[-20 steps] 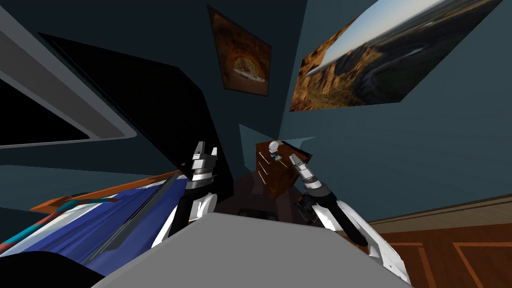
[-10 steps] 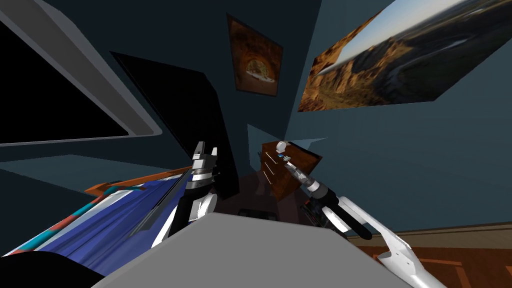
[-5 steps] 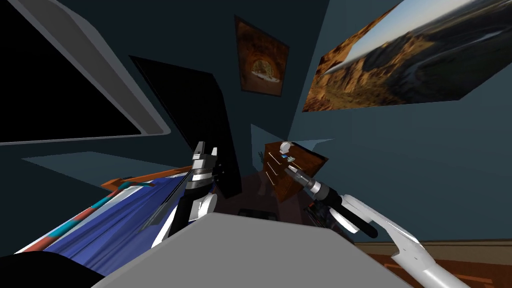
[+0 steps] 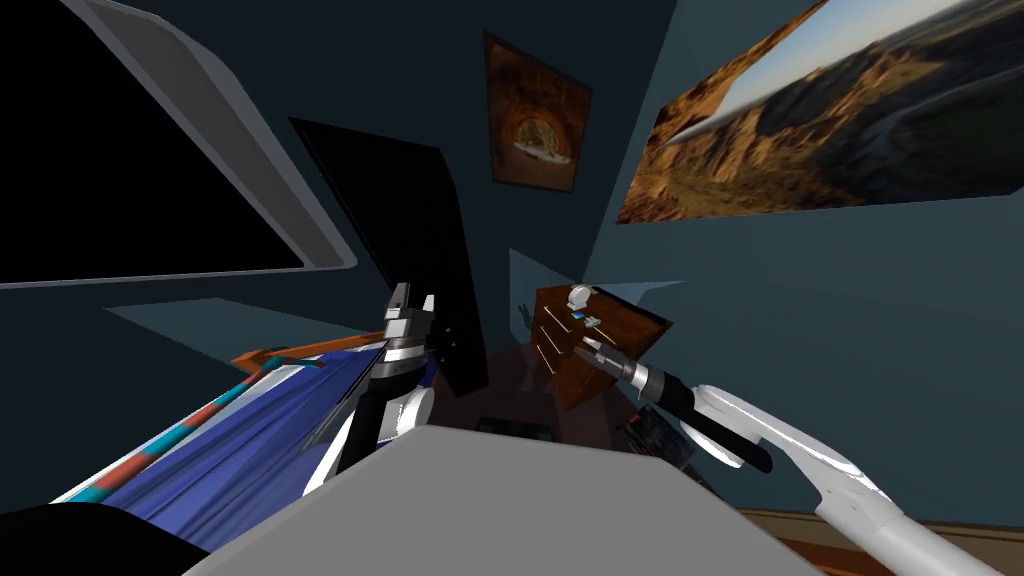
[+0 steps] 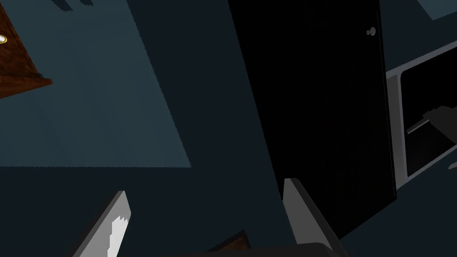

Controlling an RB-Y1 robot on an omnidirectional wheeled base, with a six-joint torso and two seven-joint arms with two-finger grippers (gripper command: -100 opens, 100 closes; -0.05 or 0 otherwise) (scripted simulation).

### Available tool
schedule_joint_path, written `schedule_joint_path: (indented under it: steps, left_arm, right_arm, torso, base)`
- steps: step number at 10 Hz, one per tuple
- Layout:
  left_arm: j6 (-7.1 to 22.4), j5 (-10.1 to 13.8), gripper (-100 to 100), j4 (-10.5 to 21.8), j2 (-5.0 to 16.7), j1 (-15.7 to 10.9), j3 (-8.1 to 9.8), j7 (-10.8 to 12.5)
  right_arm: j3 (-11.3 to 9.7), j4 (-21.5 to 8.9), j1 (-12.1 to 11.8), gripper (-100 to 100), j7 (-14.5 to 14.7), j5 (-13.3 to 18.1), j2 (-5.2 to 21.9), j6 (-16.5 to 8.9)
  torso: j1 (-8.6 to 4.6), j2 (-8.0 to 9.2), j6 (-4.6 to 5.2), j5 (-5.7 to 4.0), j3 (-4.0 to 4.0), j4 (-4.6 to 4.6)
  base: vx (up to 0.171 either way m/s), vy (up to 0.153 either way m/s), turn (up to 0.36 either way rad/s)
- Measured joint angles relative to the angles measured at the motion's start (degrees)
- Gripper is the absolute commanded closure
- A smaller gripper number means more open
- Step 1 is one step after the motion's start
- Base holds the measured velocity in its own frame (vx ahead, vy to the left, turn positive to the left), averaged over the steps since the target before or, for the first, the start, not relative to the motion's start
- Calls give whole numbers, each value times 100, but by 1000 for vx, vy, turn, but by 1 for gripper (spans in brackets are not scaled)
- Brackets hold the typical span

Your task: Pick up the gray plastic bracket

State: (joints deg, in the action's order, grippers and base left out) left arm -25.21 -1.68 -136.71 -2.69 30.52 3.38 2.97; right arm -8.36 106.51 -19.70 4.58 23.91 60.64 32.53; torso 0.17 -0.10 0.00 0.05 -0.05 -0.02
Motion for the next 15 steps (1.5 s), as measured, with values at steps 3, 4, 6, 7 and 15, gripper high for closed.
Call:
schedule_joint_path:
  steps: [3,4,6,7,15]
  left_arm:
    - [0,0,0,0,0,0,0,0]
    - [0,0,0,0,0,0,0,0]
    - [0,0,0,0,0,0,0,0]
    - [0,0,0,0,0,1,1,0]
    - [0,0,0,0,0,1,1,0]
  right_arm:
    - [-95,-290,55,-100,151,236,445,22]
    - [-84,-355,-12,-100,226,332,637,31]
    - [-142,-581,5,-100,376,505,921,73]
    - [-162,-639,-3,-100,437,569,1032,75]
    - [-377,-1456,-73,-100,1175,1342,2198,111]
  torso:
    - [-5,-3,2,-1,-2,-1]
    - [-2,-4,1,0,-2,-1]
    - [-10,-9,1,-2,-5,-2]
    - [-11,-8,3,-3,-5,-2]
    - [-15,-19,2,-4,-11,-4]
  base:
    - [44,48,82]
    - [46,29,41]
    - [60,27,70]
    - [61,34,83]
    - [85,18,88]
